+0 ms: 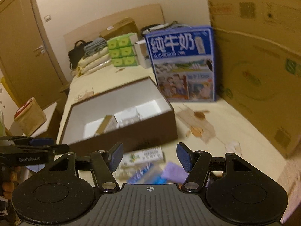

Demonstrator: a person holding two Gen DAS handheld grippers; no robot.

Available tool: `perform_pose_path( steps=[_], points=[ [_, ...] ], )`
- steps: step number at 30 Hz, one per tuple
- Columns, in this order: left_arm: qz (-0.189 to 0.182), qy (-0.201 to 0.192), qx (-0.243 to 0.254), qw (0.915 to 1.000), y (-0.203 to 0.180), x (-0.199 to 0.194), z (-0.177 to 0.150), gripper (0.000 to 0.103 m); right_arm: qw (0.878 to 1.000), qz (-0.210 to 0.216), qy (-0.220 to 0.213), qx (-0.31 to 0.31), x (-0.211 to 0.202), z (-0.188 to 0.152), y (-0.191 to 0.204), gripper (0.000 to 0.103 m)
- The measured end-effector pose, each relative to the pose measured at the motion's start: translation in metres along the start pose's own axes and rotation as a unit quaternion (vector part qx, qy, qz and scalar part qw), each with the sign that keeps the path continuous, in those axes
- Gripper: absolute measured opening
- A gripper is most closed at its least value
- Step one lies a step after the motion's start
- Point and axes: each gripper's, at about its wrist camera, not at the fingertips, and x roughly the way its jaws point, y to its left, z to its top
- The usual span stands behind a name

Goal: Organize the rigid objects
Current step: 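Release the gold box and extender inside the brown box, withdraw both tools, then grasp the white plastic clip with the left tool while the right tool grasps the clear case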

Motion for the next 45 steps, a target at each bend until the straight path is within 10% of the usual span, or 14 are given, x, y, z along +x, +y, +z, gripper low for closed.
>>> perform_pose_path(
  steps=[45],
  points=[
    [-0.033,0.041,0.093,0.9943,-0.01,0.119,-0.066,0.053,0.99,-0.016,0.099,0.102,0.111,-0.076,0.011,0.059]
  ],
)
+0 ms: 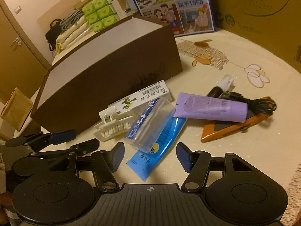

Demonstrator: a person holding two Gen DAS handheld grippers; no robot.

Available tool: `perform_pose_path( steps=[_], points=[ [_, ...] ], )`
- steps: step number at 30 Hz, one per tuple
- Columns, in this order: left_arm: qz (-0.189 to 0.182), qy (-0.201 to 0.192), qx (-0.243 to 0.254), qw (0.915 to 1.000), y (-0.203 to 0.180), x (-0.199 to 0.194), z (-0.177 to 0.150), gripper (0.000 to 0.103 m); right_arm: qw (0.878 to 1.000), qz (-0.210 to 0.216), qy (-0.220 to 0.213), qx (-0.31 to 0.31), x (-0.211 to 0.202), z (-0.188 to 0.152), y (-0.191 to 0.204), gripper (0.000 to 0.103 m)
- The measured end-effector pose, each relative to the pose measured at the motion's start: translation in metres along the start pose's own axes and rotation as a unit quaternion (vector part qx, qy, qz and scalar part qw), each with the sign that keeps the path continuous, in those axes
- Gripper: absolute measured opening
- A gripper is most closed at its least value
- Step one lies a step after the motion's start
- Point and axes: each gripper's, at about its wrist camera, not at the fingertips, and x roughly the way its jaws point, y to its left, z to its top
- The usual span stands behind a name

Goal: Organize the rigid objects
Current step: 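Grasp the white plastic clip with the left tool while the right tool grasps the clear case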

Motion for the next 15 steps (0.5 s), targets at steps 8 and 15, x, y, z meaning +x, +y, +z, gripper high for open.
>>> perform_pose_path(
  steps=[8,15],
  points=[
    [-0.012,-0.004,0.014,0.9998,0.005,0.026,0.006,0.053,0.999,0.003,0.0,0.032,0.022,0.005,-0.001,0.05],
    [-0.036,-0.003,0.021,0.9991,0.005,0.037,0.007,0.04,0.997,0.022,0.0,0.071,0.03,0.006,-0.006,0.041]
  ],
)
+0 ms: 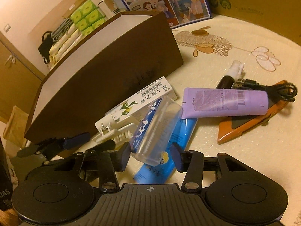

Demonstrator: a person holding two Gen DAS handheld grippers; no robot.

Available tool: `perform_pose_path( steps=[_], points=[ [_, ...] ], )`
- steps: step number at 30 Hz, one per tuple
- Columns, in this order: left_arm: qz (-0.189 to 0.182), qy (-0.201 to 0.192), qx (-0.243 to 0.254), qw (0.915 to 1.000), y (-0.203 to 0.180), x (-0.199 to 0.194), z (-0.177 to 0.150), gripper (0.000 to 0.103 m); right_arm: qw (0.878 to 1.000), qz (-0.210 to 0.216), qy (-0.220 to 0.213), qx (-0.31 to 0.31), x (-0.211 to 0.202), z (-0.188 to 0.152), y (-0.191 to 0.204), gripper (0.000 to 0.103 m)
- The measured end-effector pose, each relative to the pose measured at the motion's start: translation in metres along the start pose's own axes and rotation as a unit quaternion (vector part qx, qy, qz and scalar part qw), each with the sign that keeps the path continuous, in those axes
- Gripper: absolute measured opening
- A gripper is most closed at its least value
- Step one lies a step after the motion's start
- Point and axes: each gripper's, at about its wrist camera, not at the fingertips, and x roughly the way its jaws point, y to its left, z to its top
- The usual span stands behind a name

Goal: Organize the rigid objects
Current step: 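Grasp the white plastic clip with the left tool while the right tool grasps the clear case, then lift the clip and clear case and carry both toward the brown box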

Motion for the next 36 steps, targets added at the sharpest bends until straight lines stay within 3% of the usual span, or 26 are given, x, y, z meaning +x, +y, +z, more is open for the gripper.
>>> perform_pose_path(
  steps=[4,8,19,24,27,28,29,31,36],
  points=[
    [-0.002,0.002,-0.004,1.0,-0.003,-0.001,-0.003,0.029,1.0,-0.002,-0.008,-0.007,-0.002,-0.001,0.001,0.039],
    [-0.015,0.006,-0.015,0.9998,-0.007,-0.01,-0.009,0.022,0.999,-0.015,-0.01,-0.049,-0.009,-0.006,0.008,0.029],
    [0.031,0.032,-0.045,0.998,-0.03,-0.055,-0.05,0.021,0.986,-0.034,0.039,-0.16,-0.041,-0.037,0.013,0.028],
    [0.019,0.054,-0.065,0.9963,-0.035,-0.073,-0.066,0.022,0.976,-0.05,0.053,-0.206,-0.054,-0.054,0.018,0.028],
    [0.006,0.06,-0.069,0.9958,-0.036,-0.077,-0.067,0.023,0.972,-0.057,0.059,-0.219,-0.053,-0.059,0.02,0.028],
    [0.002,0.056,-0.062,0.9965,-0.037,-0.078,-0.066,0.029,0.971,-0.06,0.062,-0.221,-0.052,-0.06,0.021,0.029],
    [0.001,0.056,-0.052,0.997,-0.038,-0.079,-0.064,0.041,0.971,-0.065,0.063,-0.221,-0.05,-0.06,0.021,0.033],
    [0.003,0.054,-0.034,0.998,-0.041,-0.078,-0.059,0.048,0.971,-0.069,0.059,-0.219,-0.047,-0.059,0.021,0.041],
    [0.009,0.036,0.015,0.9992,-0.046,-0.075,-0.046,0.05,0.971,-0.065,0.055,-0.222,-0.041,-0.054,0.025,0.046]
  ],
)
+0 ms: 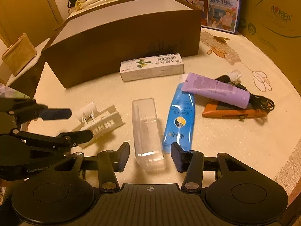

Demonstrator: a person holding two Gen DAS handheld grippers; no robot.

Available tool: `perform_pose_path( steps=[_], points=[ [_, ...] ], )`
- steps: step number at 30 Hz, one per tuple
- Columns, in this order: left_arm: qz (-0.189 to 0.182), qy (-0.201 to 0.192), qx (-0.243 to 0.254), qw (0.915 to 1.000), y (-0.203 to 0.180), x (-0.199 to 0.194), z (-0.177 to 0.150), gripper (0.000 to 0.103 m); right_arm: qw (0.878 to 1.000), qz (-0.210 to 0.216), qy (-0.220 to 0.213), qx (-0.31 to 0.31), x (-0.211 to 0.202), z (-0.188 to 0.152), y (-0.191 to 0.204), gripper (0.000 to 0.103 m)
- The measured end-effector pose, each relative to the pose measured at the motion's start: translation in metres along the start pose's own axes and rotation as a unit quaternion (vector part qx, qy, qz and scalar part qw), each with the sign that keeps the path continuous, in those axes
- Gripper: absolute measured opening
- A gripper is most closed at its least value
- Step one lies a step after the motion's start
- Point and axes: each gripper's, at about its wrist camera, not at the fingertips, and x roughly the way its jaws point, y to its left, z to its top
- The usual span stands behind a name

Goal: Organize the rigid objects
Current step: 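Lift the clip and clear case and carry both toward the brown box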

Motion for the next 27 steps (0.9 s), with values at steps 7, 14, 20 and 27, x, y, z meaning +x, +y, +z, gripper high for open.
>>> perform_pose_path(
  steps=[7,14,20,27],
  points=[
    [-0.017,0.006,0.013,0.9998,0.0,0.015,0.012,0.047,1.0,0.001,-0.005,-0.016,0.005,0.007,0.003,0.046],
    [-0.02,0.01,0.007,0.9997,0.002,0.017,0.013,0.04,1.0,-0.003,0.004,-0.025,0.013,0.01,0.004,0.045],
    [-0.014,0.011,-0.015,0.9997,0.008,0.014,0.012,0.038,0.999,-0.005,0.009,-0.035,0.015,0.011,0.006,0.028],
    [-0.002,-0.001,-0.029,0.9996,0.011,0.0,0.012,0.037,0.999,-0.004,-0.003,-0.051,0.004,0.014,0.01,0.028]
  ],
)
